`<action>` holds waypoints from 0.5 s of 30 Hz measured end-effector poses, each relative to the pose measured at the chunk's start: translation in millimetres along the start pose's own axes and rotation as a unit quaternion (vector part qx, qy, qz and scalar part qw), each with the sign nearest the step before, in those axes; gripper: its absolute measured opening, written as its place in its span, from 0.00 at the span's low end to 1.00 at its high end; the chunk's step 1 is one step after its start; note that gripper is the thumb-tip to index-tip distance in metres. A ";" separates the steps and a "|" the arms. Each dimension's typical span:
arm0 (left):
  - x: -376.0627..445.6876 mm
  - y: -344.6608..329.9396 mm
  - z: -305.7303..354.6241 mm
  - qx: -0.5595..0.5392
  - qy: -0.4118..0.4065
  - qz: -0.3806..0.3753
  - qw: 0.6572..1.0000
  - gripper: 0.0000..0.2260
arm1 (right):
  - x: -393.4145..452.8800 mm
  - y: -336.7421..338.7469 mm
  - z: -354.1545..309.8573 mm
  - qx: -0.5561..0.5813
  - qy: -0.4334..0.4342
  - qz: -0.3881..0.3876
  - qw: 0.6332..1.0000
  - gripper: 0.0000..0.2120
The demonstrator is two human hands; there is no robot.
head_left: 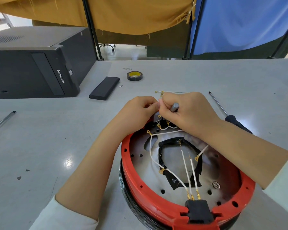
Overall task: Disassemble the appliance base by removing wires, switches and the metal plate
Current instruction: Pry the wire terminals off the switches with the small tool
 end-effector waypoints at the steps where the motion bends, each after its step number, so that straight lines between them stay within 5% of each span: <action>1: 0.1 0.0 -0.2 0.000 0.001 0.000 1.000 0.14 | 0.5 -0.9 -0.6 -0.006 0.001 -0.005 1.000 0.15; 10: 0.9 1.0 -1.6 -0.004 0.002 0.005 1.000 0.13 | 2.9 -25.2 29.0 0.094 -0.125 -0.064 0.986 0.22; 15: 0.9 0.7 -1.0 -0.004 0.002 0.003 1.000 0.13 | 1.7 -19.1 26.2 0.101 -0.106 -0.038 0.989 0.22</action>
Point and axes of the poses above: each hand's wrist, its own x-axis towards the middle knuckle, its own y-axis out of the back of the hand, z = x × y, the point moved 10 cm from there along x, towards the middle knuckle, and after that the axes turned 11 degrees about -x, right-handed, at the moved point
